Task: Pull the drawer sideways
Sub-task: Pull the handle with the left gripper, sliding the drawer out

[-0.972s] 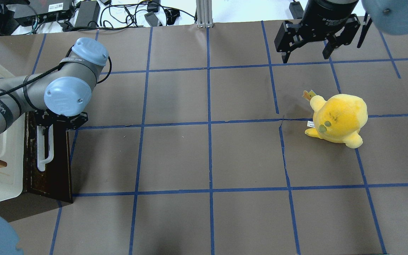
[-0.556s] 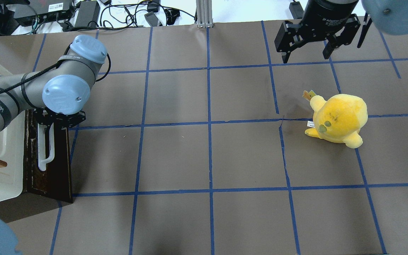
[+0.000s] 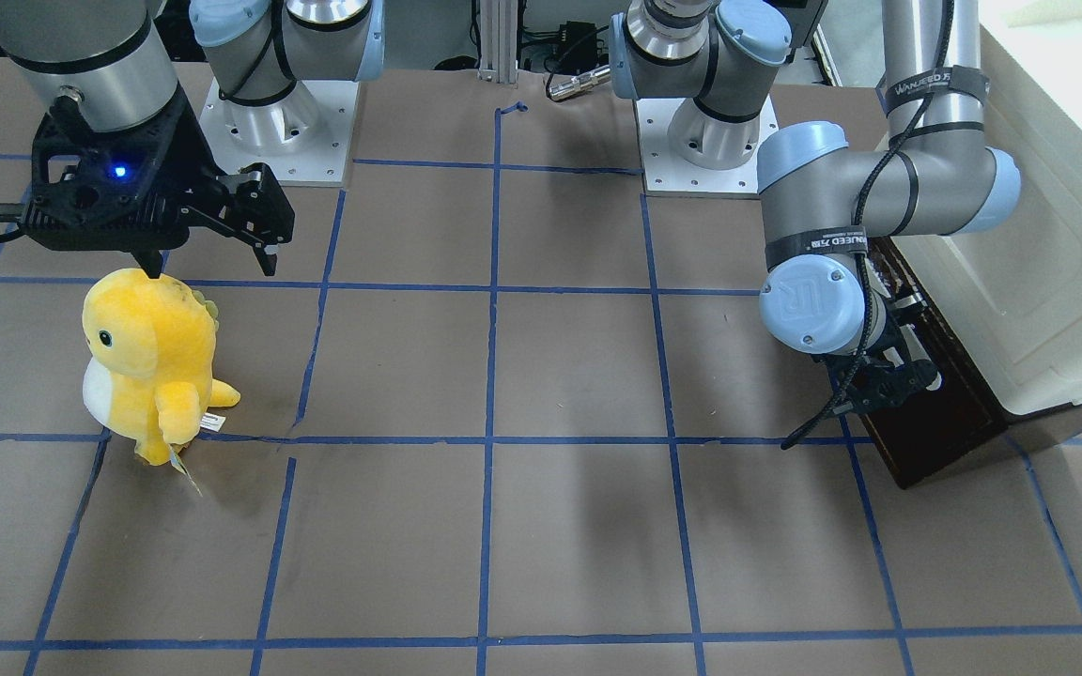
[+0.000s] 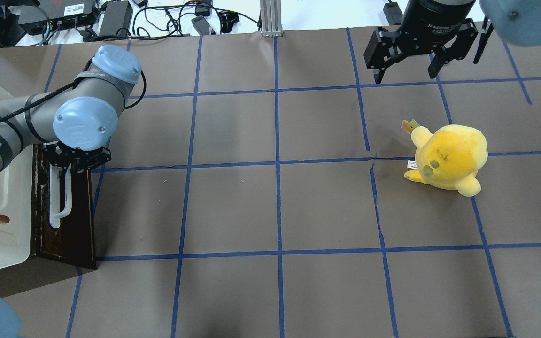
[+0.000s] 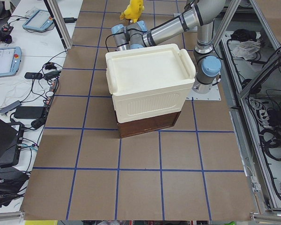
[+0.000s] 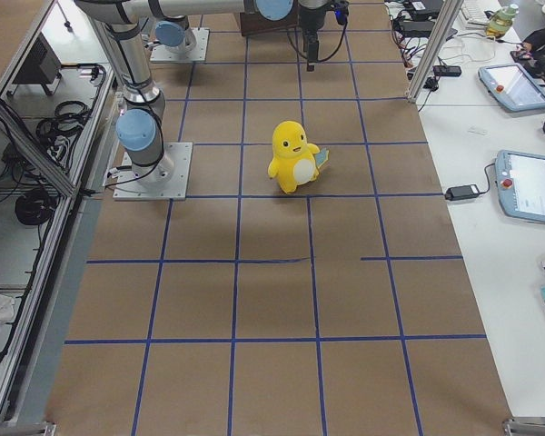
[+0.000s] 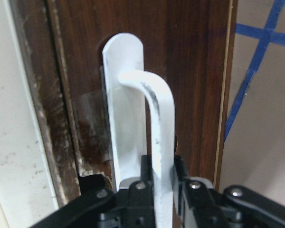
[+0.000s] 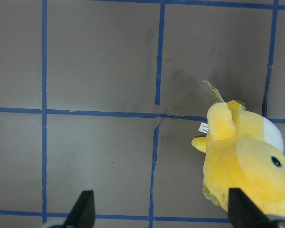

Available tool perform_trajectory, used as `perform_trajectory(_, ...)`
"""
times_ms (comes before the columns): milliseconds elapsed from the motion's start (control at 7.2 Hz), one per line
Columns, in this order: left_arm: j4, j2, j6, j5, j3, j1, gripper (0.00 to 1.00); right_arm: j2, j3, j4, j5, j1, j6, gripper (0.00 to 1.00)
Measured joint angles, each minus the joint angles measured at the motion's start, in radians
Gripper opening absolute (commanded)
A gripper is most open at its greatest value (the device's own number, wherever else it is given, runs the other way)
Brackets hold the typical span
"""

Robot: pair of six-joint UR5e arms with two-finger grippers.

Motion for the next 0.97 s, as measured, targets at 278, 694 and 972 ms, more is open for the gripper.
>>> perform_trajectory(278,-0.006,-0.001,-0.006,0.001,0.002,-0.002,0.00,0.000,0.000,0.000,0.000,0.000,0.000,1.00)
perform_trajectory(694,-0.017,-0.014,-0.032,0.018,0.018,-0.009,0.00,0.000,0.000,0.000,0.000,0.000,0.000,1.00)
perform_trajectory(972,-0.039,-0.023,-0.062,0.020,0.035,-0.026,0.00,0.000,0.000,0.000,0.000,0.000,0.000,1.00)
